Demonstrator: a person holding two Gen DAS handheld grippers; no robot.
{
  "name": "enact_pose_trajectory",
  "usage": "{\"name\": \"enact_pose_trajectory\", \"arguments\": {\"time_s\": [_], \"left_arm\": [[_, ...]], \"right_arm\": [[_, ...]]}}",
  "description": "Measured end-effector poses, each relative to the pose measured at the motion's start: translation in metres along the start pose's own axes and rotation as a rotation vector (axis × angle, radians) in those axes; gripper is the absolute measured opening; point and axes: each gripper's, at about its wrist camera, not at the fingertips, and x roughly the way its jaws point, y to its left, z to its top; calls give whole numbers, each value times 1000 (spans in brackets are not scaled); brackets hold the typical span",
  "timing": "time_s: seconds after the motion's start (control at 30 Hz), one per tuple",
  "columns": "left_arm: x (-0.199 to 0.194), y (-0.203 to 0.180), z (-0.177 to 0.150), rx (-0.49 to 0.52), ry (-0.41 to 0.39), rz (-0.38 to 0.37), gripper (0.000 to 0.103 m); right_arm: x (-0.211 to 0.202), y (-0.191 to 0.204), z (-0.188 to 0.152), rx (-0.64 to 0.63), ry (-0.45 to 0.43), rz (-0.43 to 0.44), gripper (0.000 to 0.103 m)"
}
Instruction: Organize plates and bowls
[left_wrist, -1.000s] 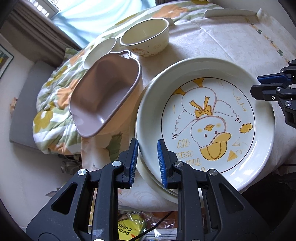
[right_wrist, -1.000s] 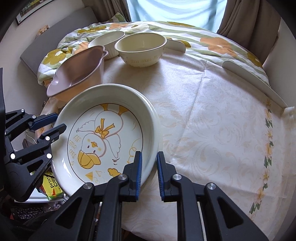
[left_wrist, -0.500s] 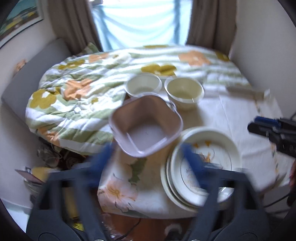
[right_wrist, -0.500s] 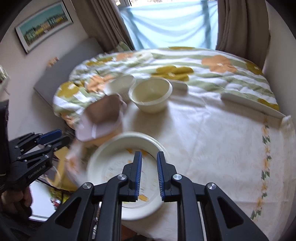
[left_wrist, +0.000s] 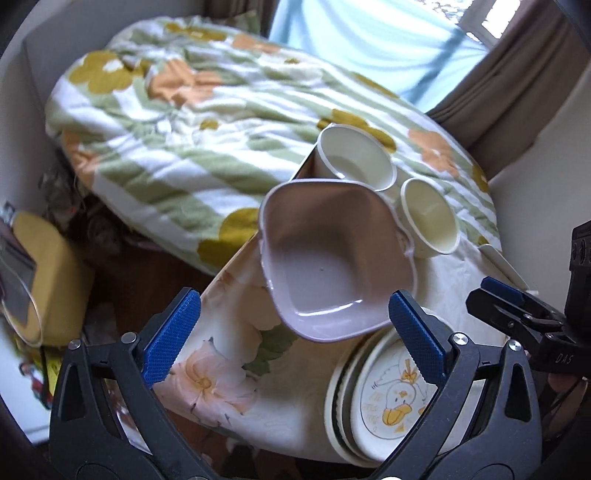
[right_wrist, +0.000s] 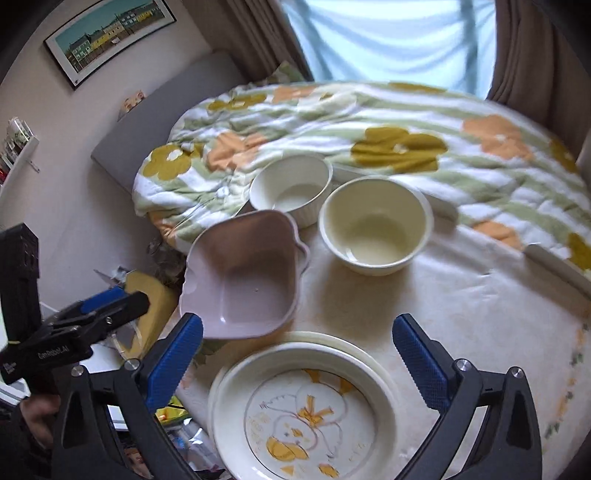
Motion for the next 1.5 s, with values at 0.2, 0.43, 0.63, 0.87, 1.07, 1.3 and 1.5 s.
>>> {"name": "enact_pose_trajectory", "arguments": {"time_s": [0.2, 0.43, 0.63, 0.87, 1.07, 1.3, 1.5], "left_arm": [[46, 4, 9, -43, 86, 35, 73], [80, 2, 17, -43, 134, 83, 49], [93, 5, 19, -50, 150, 92, 20], [84, 0, 20, -17, 124, 100, 20], [51, -12, 18, 50, 64, 105, 20], [-10, -36, 14, 158, -22, 58, 20], [-52, -71, 0, 275, -56, -25, 20]], "right_arm": [[60, -2, 13, -44, 141, 32, 61], [96, 0, 24, -84, 211, 72, 44], [110, 0, 27, -105, 229, 70, 17], [108, 1, 26, -139, 216, 33, 12], [85, 9, 22, -134, 161, 23, 12], [22, 23, 6, -95, 33, 0, 12], [-43, 25, -24, -17, -77, -61, 12]]}}
